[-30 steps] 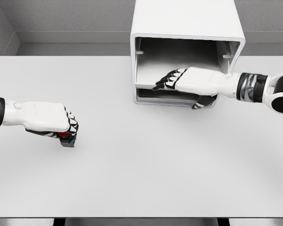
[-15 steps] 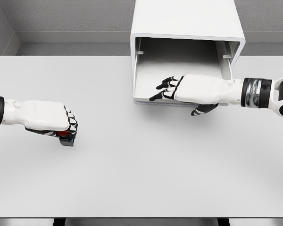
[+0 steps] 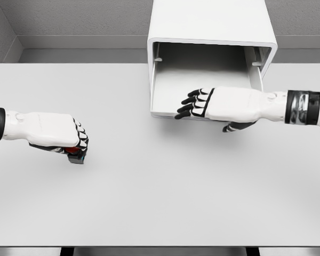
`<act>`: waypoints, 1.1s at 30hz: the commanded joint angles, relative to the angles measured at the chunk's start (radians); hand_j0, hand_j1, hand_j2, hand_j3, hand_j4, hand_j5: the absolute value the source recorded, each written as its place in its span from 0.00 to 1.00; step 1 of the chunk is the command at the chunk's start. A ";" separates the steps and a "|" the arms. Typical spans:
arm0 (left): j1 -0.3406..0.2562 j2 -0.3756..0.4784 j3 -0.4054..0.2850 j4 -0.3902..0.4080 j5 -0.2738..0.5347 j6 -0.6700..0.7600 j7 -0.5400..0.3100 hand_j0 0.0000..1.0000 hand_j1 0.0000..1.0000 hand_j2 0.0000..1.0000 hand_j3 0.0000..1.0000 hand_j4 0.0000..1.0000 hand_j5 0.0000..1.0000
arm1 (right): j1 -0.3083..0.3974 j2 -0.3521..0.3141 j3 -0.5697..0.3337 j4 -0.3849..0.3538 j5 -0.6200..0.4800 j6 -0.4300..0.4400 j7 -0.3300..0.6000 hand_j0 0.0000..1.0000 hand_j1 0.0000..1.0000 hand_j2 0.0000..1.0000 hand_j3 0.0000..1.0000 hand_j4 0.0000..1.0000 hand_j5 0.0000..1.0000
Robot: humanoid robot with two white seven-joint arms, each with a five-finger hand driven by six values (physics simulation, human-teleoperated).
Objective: Slide open multi-storey tabletop storage cabinets and put open load switch and slide close multi-storey tabletop storage cabinets
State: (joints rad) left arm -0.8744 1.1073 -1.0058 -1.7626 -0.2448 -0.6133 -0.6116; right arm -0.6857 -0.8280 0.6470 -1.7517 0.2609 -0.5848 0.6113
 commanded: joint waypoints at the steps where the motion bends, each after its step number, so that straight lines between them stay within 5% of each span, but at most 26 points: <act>1: 0.000 0.000 0.001 0.000 0.004 0.002 0.001 0.45 0.45 0.45 0.45 0.45 0.45 | 0.000 -0.013 -0.010 -0.005 -0.012 -0.026 0.000 1.00 1.00 1.00 1.00 1.00 1.00; 11: -0.150 -0.052 0.016 0.000 0.062 0.002 0.001 0.45 0.45 0.45 0.45 0.45 0.45 | 0.055 -0.039 -0.096 -0.006 -0.048 -0.026 0.000 1.00 1.00 1.00 1.00 1.00 1.00; 22: -0.178 -0.109 0.081 0.006 0.116 0.002 0.001 0.45 0.45 0.45 0.45 0.45 0.45 | 0.150 -0.109 -0.231 -0.006 -0.106 -0.026 0.000 1.00 1.00 1.00 1.00 1.00 1.00; 33: -0.222 -0.319 0.185 0.066 0.116 0.002 0.001 0.45 0.45 0.45 0.45 0.45 0.45 | 0.253 -0.161 -0.434 -0.006 -0.255 -0.026 0.000 1.00 1.00 1.00 1.00 1.00 1.00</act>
State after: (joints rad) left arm -1.1075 0.8251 -0.8481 -1.7022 -0.1352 -0.6142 -0.6119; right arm -0.4112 -0.9785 0.2604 -1.7578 0.0593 -0.6147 0.6116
